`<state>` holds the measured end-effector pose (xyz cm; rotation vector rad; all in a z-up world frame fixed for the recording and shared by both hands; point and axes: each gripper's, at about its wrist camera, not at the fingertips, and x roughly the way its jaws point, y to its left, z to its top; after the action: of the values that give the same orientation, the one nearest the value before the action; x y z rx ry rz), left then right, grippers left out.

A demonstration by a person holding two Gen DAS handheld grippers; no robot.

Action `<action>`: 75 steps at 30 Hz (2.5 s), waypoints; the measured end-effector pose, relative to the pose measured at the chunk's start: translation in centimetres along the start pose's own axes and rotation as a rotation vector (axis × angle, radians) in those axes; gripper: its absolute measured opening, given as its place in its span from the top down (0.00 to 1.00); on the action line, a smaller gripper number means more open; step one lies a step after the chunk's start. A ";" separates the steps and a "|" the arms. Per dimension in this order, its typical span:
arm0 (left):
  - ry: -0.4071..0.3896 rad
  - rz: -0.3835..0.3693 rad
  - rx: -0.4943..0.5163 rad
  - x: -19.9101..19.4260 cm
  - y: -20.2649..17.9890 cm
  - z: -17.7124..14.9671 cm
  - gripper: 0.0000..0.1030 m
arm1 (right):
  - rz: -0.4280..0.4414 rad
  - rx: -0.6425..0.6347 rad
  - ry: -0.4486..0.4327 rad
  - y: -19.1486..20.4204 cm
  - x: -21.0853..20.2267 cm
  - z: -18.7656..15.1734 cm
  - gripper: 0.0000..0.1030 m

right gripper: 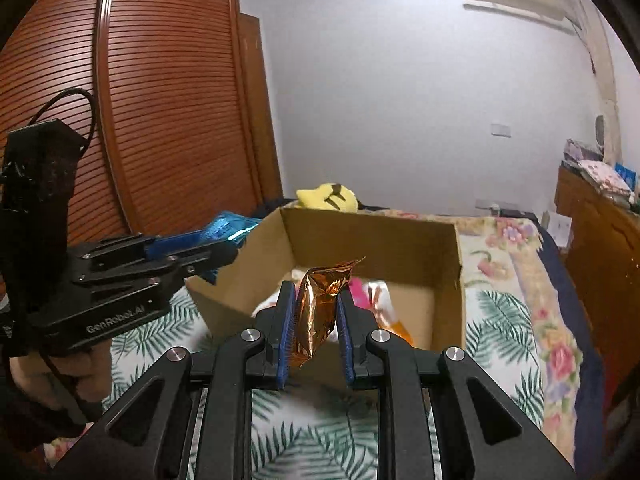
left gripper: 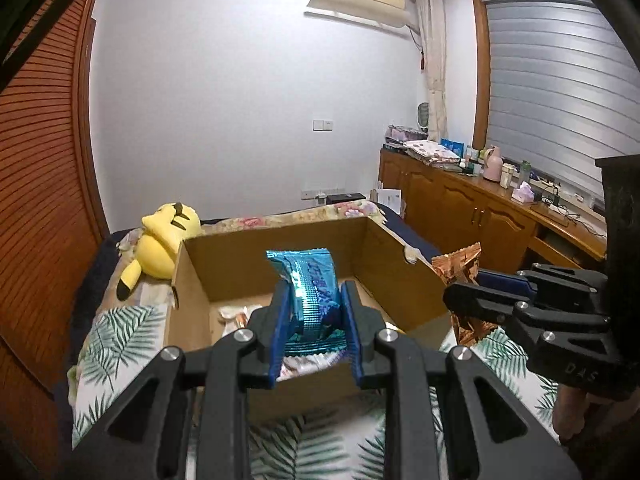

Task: Organize snacks

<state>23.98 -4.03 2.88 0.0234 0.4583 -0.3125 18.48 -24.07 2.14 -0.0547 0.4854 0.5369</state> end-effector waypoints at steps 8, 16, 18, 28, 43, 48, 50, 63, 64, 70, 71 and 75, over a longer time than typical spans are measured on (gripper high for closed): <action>0.044 0.000 -0.012 4.8 2.6 0.5 0.78 | -0.007 0.006 0.036 -1.1 4.4 0.6 0.83; 0.155 -0.020 -0.042 9.5 4.3 -1.0 0.78 | -0.027 0.034 0.099 -2.7 8.8 0.0 0.83; 0.175 -0.019 -0.052 10.2 4.5 -1.3 0.78 | -0.032 0.037 0.116 -2.8 9.7 -0.3 0.82; 0.218 -0.007 -0.052 11.6 4.5 -2.2 0.78 | -0.021 0.051 0.177 -3.4 11.6 -1.4 0.80; 0.214 0.021 -0.062 11.6 4.7 -2.6 0.53 | -0.033 0.062 0.182 -3.3 11.4 -1.5 0.74; 0.192 0.042 -0.044 10.5 4.4 -2.2 0.49 | -0.034 0.067 0.158 -2.9 9.8 -1.6 0.74; 0.187 0.048 -0.038 9.9 4.2 -1.9 0.48 | -0.032 0.071 0.145 -2.7 8.8 -1.6 0.74; 0.067 0.072 0.012 1.4 2.3 -0.1 0.32 | -0.037 0.062 0.028 -0.1 0.9 0.1 0.57; 0.056 0.072 0.016 0.6 2.0 0.0 0.29 | -0.038 0.064 0.024 0.1 0.3 0.2 0.56; -0.016 0.083 0.017 -4.0 1.2 0.1 0.10 | -0.058 0.057 -0.009 1.5 -2.8 0.1 0.41; -0.024 0.086 0.020 -4.5 1.0 0.0 0.05 | -0.062 0.056 -0.014 1.7 -3.2 0.1 0.37; -0.072 0.114 0.039 -7.0 0.3 -0.1 0.00 | -0.080 0.053 -0.048 2.3 -5.0 0.2 0.08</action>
<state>18.10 -1.65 5.90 0.0756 0.3783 -0.2092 13.68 -24.46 4.75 -0.0100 0.4483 0.4457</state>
